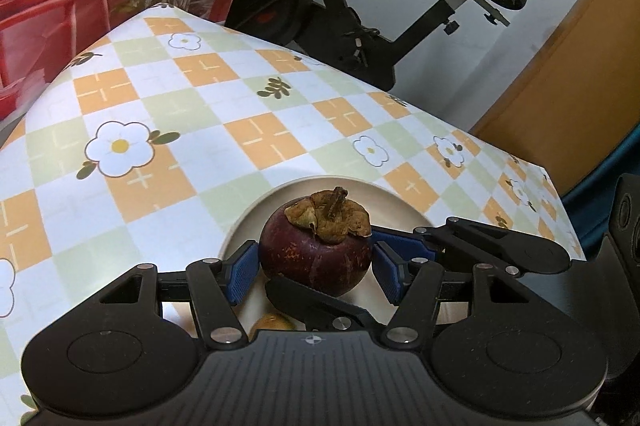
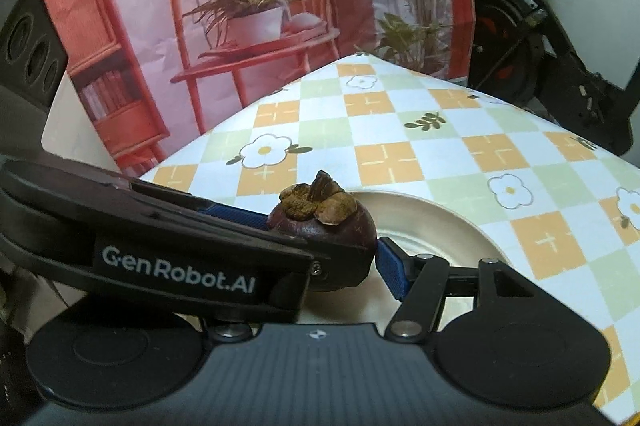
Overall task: Organize fruits
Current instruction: 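Carry the mangosteen onto the beige plate and open both grippers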
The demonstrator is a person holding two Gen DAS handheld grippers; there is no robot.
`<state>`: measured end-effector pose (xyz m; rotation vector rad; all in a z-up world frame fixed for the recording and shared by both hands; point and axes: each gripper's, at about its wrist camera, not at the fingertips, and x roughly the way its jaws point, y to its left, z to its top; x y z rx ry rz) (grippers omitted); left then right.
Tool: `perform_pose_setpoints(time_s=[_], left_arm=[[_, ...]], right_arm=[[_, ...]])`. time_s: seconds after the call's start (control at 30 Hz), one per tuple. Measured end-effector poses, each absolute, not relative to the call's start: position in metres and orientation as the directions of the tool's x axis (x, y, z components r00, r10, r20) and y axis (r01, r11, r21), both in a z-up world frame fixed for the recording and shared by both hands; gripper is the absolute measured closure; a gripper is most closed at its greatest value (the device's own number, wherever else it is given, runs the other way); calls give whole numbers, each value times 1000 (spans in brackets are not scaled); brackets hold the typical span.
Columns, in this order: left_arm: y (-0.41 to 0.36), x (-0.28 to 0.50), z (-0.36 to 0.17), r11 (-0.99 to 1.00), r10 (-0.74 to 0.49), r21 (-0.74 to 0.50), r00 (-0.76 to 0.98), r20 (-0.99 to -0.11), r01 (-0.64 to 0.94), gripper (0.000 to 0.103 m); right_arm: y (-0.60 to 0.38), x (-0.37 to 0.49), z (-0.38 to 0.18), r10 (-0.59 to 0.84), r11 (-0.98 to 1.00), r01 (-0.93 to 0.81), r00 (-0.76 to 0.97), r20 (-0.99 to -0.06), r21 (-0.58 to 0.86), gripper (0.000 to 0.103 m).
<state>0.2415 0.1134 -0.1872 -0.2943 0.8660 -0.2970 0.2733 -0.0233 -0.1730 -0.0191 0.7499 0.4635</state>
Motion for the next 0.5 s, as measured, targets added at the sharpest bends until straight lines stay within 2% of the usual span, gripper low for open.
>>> perform_pose_setpoints(time_s=[0.5], left_arm=[[117, 224, -193, 934, -335, -332, 642, -690, 130, 38]], right_arm=[[-15, 273, -183, 409, 890, -431, 613, -676, 147, 37]])
